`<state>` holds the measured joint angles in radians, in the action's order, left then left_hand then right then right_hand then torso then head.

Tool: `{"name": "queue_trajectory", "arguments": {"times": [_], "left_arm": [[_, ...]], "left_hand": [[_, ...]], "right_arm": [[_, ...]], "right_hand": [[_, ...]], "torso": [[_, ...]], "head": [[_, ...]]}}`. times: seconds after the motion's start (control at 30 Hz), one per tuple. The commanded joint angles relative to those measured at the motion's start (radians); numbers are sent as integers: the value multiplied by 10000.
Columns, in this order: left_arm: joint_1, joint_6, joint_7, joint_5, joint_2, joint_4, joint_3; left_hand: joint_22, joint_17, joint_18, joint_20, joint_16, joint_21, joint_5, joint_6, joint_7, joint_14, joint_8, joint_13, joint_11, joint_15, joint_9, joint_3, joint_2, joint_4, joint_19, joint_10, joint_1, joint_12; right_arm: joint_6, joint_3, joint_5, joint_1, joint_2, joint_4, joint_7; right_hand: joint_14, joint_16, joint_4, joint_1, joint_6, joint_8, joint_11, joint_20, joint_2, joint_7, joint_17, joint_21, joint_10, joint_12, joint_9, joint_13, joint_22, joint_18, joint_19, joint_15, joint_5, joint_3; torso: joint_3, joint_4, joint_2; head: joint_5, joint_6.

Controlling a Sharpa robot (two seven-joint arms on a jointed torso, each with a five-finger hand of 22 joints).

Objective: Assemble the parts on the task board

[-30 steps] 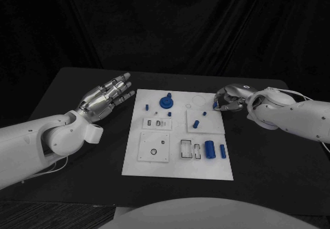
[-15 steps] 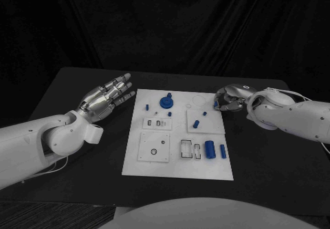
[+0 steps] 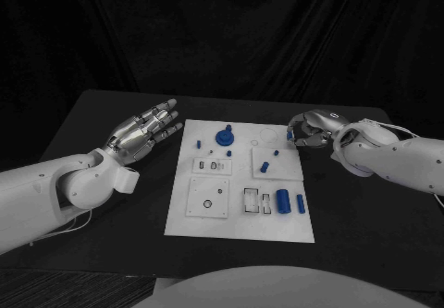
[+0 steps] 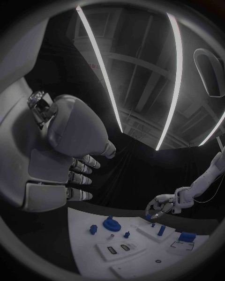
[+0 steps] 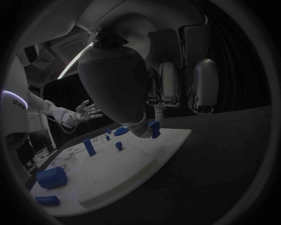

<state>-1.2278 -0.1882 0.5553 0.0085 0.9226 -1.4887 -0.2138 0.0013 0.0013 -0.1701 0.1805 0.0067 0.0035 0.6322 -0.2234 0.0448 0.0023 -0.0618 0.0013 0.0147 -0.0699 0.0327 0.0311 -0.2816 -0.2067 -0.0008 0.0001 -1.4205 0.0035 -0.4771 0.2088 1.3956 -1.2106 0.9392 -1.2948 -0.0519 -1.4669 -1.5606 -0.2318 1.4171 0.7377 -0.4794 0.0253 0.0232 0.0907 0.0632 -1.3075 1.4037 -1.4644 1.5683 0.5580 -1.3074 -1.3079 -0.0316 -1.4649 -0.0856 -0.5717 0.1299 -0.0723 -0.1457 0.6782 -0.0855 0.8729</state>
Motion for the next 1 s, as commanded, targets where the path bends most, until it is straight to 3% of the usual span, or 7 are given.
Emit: {"name": "queue_trajectory", "arguments": {"times": [0.03, 0.27, 0.43, 0.63, 1.0], "left_arm": [[13, -105, 80, 2, -5, -22, 9], [14, -90, 59, 2, -53, 1, 9], [14, -92, 46, 2, -90, 7, 9], [14, -99, 41, 2, -108, 6, 9], [14, -116, 32, 2, -203, 45, 9]], "left_hand": [[-13, -13, -99, 84, -67, -35, 40, -24, 5, -23, -65, -13, 78, -56, 15, -64, -48, -6, 8, -1, 1, -35], [-13, -13, -99, 84, -67, -35, 40, -24, 5, -23, -65, -13, 78, -56, 15, -64, -48, -6, 8, -1, 1, -35], [-13, -13, -99, 88, -67, -35, 38, -14, 4, -23, -63, -13, 78, -59, 13, -73, -44, -6, 8, -1, 5, -35], [-13, -13, -99, 88, -67, -35, 38, -14, 4, -23, -63, -13, 78, -59, 13, -73, -44, -6, 8, -1, 5, -35], [-13, -13, -98, 92, -67, -35, 38, -16, 3, -23, -64, -13, 78, -61, 13, -81, -42, -6, 8, -1, 9, -35]], "right_arm": [[-833, -6, -147, -72, 105, -432, -10], [-945, -9, -182, -301, 191, -1734, 158], [-698, -9, -189, -345, -198, -2289, 215], [-397, -10, -192, -322, -803, -2381, 277], [413, -10, -192, -95, -1887, -1995, 661]], "right_hand": [[-986, 73, -17, -21, 47, -41, 36, 15, -51, -6, -2421, -41, -1064, 25, 7, -2634, -2097, -89, -321, -23, -86, 70], [-981, 91, -20, -37, 15, -28, 26, 14, -38, 16, -2399, -58, -1064, 25, -3, -2634, -2092, -92, -314, -21, -113, 79], [-969, 130, -24, -62, -35, -7, 10, 15, -32, 40, -2352, -70, -1064, 25, -16, -2634, -2088, -95, -311, -13, -80, 86], [-963, 150, -19, -85, -81, 9, -9, 21, -23, 66, -2327, -77, -1064, 25, -28, -2634, -2085, -96, -310, 0, -19, 94], [-947, 206, 73, -31, -140, 43, -59, 40, -15, 135, -2260, -216, -1064, 25, -63, -2634, -2041, -127, -256, 33, -19, 163]], "torso": [[0, 6, -4], [-7, 18, -12], [-11, 7, -14], [-9, -20, -18], [1, -19, -10]], "head": [[3, -3], [-21, -3], [-14, -3], [-53, -3], [-22, -3]]}}
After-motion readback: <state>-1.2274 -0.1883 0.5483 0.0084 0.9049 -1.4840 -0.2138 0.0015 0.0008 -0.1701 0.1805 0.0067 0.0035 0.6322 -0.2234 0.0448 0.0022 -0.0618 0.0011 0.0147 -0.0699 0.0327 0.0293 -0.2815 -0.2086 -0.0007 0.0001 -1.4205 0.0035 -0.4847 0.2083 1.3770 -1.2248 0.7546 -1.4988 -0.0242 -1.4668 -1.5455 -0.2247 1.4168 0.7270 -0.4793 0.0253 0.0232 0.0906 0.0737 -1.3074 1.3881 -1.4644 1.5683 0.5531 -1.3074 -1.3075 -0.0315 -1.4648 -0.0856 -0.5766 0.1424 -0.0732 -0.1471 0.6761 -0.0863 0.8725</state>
